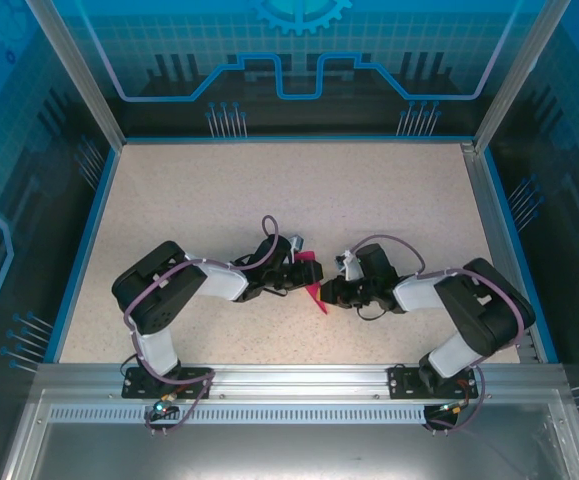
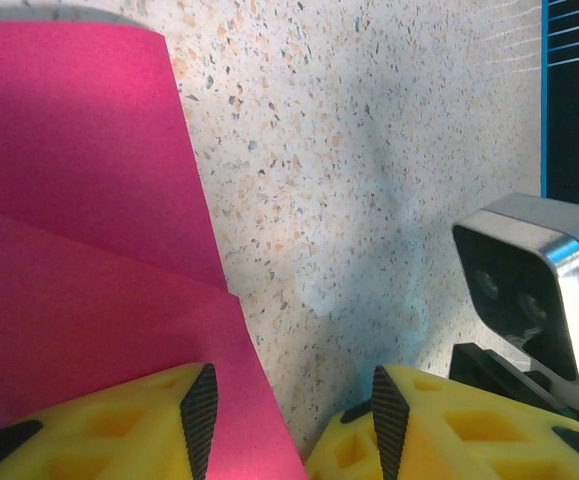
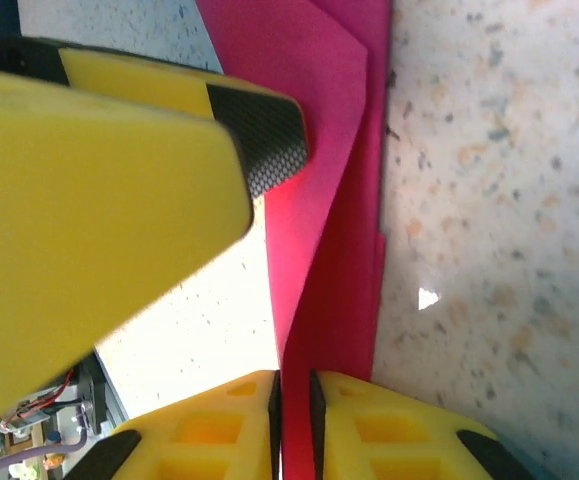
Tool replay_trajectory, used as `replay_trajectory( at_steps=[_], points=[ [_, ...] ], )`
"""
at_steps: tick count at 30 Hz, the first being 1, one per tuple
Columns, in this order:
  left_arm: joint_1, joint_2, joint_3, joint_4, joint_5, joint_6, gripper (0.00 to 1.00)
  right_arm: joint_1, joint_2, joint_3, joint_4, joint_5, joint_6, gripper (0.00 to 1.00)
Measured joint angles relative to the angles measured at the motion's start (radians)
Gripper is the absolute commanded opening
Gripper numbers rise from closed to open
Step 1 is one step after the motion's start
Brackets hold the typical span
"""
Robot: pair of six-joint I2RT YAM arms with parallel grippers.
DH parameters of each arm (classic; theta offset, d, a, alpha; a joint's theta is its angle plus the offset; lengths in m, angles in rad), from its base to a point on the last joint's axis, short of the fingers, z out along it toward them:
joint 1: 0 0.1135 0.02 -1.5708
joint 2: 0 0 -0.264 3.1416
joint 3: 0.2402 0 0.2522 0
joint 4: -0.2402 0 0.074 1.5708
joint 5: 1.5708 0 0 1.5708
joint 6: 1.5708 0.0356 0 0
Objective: Fold a paper plane with a square sheet of paper (pick it up from the middle)
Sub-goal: Fold the wing for the fifth time at the center of the table.
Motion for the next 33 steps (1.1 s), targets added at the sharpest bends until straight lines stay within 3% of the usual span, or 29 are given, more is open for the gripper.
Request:
replay_trajectory(
  at_steps=[8,16,23,29,33],
  points=[
    [0.002,0.003,0.011,-0.016,0.012,0.006,0.49,0.0,-0.065,0.032,-0.151,0.003,-0.051,0.12],
    [0.003,0.005,0.018,-0.031,0.016,0.006,0.48,-0.002,0.0,0.045,-0.179,-0.004,-0.079,0.05],
    [0.003,0.005,0.018,-0.031,0.016,0.006,0.48,-0.002,0.001,0.038,-0.174,0.001,-0.096,0.06],
    [0.003,0.006,0.023,-0.039,0.016,0.006,0.48,0.001,-0.027,0.037,-0.198,0.008,-0.126,0.15],
    [0.003,0.009,0.031,-0.053,0.016,0.005,0.48,0.008,-0.06,0.039,-0.274,0.034,-0.157,0.13]
  ],
)
